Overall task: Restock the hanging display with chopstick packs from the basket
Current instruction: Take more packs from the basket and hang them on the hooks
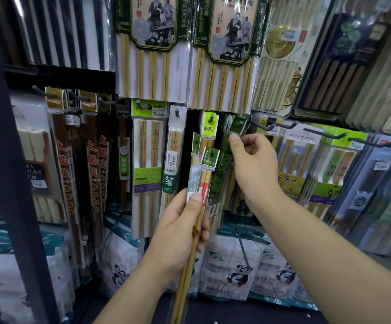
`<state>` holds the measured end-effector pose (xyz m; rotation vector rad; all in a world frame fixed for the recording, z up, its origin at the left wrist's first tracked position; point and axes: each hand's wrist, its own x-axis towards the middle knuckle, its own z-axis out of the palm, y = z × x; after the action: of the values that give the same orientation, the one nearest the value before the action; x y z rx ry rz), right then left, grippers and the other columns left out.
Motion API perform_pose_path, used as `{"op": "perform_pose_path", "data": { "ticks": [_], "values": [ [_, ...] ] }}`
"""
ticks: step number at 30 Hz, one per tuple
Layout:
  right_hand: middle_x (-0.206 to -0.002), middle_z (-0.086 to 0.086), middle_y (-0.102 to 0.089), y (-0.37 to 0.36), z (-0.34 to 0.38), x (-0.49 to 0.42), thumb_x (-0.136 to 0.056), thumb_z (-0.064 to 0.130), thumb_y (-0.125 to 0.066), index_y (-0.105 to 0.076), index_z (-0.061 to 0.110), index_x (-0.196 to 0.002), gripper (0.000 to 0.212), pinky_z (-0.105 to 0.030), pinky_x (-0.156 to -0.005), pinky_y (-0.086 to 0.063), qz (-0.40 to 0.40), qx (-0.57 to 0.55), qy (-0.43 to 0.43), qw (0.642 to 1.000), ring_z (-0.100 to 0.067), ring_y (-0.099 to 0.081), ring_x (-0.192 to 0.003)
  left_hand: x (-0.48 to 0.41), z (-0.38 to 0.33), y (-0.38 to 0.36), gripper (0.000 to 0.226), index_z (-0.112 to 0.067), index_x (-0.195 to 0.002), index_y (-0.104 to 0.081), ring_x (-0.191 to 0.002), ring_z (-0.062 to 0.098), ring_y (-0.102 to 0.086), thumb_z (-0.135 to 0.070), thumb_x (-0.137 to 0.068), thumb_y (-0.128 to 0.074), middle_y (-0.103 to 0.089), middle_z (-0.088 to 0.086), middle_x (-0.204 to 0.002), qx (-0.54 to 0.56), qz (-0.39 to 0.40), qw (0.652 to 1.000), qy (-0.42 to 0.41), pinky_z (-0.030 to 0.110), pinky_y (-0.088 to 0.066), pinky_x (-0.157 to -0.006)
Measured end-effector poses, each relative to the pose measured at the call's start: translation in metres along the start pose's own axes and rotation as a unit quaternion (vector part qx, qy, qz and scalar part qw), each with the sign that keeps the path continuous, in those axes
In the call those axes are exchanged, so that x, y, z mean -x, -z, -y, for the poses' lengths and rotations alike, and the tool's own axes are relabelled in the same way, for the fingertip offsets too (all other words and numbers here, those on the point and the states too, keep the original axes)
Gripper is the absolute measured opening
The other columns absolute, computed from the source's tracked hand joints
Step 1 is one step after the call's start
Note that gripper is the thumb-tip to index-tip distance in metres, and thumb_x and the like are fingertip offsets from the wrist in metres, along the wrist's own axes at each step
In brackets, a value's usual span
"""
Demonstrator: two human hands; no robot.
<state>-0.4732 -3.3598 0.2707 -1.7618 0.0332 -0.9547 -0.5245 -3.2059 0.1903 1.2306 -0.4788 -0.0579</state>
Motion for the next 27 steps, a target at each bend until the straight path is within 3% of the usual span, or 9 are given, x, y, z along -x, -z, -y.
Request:
{"op": "perform_pose_path", "data": {
  "ticks": [5,11,17,20,23,27],
  "values": [
    [-0.068,0.009,-0.051,-0.007,-0.008,-0.011,-0.099,0.037,-0.065,-0.061,0.020,-0.085,0.022,-0.008,-0.053,-0.038,-0.002,-0.001,-0.013,1.000,0.006,-0.047,-0.053,-0.001,0.000,0.001,0.030,-0.029,-0.080,-0.066,-0.055,0.012,-0.055,-0.051,-0.093,-0.051,-0.059,-0.002,-0.066,0.005,0.002,1.000,-0.002,0.024,-0.043,-0.045],
    [-0.075,0.006,-0.053,-0.002,-0.006,-0.002,-0.097,0.043,-0.066,-0.056,0.019,-0.086,0.029,-0.023,-0.062,-0.039,-0.009,0.016,-0.043,0.999,-0.008,-0.050,-0.066,-0.002,0.000,0.000,0.030,-0.023,-0.085,-0.068,-0.060,0.013,-0.059,-0.048,-0.092,-0.054,-0.061,0.000,-0.071,0.011,-0.008,1.000,-0.008,0.025,-0.047,-0.047],
    [-0.068,0.002,-0.062,0.007,0.013,0.040,-0.103,0.039,-0.057,-0.065,0.010,-0.080,0.038,-0.019,-0.055,-0.047,0.133,-0.067,-0.024,0.989,-0.008,-0.058,-0.062,-0.004,0.001,-0.003,0.026,-0.026,-0.090,-0.069,-0.063,0.014,-0.062,-0.048,-0.092,-0.056,-0.060,-0.001,-0.072,0.011,-0.023,0.999,-0.019,0.026,-0.050,-0.048],
    [-0.064,-0.002,-0.055,0.008,0.021,0.048,-0.102,0.028,-0.061,-0.062,0.016,-0.073,0.032,-0.021,-0.053,-0.044,0.170,-0.030,0.013,0.985,-0.010,-0.050,-0.058,-0.003,0.000,-0.005,0.022,-0.031,-0.092,-0.073,-0.065,0.014,-0.065,-0.045,-0.095,-0.056,-0.063,-0.002,-0.072,0.014,-0.018,0.999,-0.023,0.027,-0.053,-0.051],
    [-0.066,-0.012,-0.053,0.011,0.024,0.043,-0.103,0.025,-0.058,-0.061,0.009,-0.077,0.031,-0.029,-0.055,-0.044,0.159,-0.012,0.004,0.987,-0.016,-0.048,-0.059,-0.002,0.001,-0.005,0.023,-0.030,-0.092,-0.076,-0.073,0.020,-0.073,-0.043,-0.094,-0.057,-0.071,0.000,-0.076,0.033,-0.025,0.999,-0.009,0.033,-0.061,-0.060],
    [-0.071,-0.007,-0.056,0.018,0.029,0.022,-0.106,0.030,-0.052,-0.063,0.005,-0.086,0.033,-0.027,-0.056,-0.045,0.107,-0.018,-0.030,0.994,-0.017,-0.048,-0.060,-0.003,0.005,-0.002,0.026,-0.029,-0.093,-0.078,-0.093,0.025,-0.076,-0.046,-0.087,-0.059,-0.078,0.007,-0.093,0.042,-0.047,0.998,0.012,0.042,-0.065,-0.075]
  ]
}}
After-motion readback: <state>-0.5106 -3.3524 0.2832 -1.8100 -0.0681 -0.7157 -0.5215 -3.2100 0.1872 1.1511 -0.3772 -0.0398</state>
